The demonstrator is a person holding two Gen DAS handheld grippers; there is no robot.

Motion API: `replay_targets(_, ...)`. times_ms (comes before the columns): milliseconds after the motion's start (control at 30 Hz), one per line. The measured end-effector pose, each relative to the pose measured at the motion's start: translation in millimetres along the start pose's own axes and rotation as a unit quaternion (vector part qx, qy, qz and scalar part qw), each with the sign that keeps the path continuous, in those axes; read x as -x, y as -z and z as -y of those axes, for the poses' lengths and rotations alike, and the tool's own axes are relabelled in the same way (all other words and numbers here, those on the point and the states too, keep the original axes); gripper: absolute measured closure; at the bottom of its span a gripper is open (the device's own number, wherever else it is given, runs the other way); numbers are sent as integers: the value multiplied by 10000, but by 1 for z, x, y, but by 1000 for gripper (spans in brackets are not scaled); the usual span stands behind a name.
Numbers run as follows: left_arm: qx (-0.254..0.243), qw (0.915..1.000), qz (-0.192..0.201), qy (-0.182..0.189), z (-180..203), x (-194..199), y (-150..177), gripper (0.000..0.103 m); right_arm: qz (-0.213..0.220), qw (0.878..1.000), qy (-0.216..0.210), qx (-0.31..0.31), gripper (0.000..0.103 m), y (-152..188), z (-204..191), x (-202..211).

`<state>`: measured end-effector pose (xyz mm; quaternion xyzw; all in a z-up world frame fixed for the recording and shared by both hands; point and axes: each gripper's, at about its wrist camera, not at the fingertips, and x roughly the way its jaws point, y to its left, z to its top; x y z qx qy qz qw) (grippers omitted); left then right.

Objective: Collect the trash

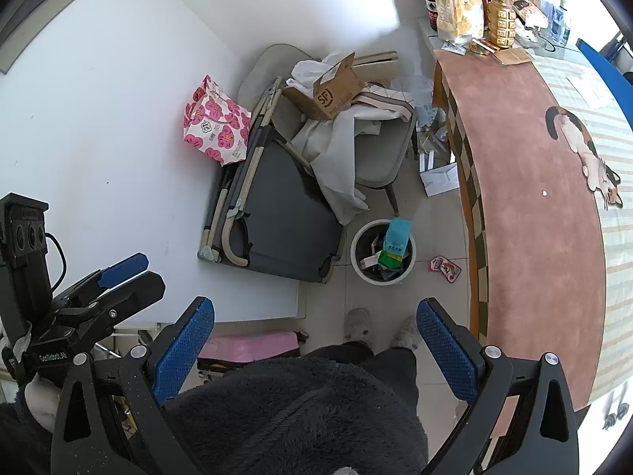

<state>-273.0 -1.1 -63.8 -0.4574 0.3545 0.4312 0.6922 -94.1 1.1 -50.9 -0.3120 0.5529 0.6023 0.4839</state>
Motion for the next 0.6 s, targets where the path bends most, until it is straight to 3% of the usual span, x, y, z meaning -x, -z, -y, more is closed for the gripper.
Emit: replay_targets(600, 14, 10000, 60, -34, 4, 7, 1, 0, 38, 10000, -39, -17, 0, 1, -5, 4)
